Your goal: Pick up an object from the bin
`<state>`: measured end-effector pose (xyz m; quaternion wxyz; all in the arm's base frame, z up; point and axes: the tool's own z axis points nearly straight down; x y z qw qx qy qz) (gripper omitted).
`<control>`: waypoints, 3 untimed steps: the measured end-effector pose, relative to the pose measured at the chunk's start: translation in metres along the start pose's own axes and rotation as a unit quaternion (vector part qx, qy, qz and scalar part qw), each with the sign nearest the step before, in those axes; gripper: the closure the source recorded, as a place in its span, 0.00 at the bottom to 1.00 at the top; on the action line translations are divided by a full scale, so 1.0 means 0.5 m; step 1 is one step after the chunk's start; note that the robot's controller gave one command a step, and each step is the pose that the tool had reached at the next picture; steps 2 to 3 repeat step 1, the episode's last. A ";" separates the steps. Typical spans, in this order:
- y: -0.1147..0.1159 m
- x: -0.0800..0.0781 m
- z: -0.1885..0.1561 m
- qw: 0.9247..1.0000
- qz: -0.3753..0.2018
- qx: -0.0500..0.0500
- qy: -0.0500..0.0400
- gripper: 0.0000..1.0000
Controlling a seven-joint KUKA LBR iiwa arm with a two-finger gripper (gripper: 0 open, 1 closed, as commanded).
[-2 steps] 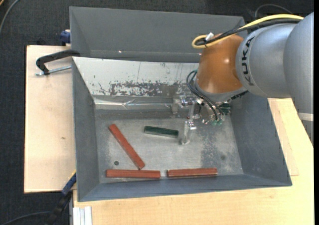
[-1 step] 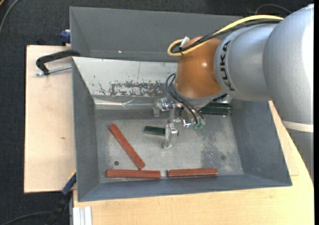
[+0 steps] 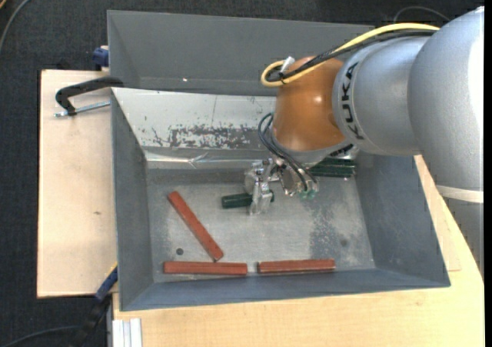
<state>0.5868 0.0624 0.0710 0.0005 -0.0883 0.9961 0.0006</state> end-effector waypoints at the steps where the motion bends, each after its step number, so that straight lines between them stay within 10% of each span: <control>1: -0.049 0.039 -0.448 0.999 -0.041 0.002 -0.007 1.00; 3: -0.049 0.039 -0.448 0.999 -0.041 0.002 -0.007 1.00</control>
Offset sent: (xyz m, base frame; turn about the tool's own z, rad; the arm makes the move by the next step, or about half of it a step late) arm -0.0175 -0.0281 0.2173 -0.0842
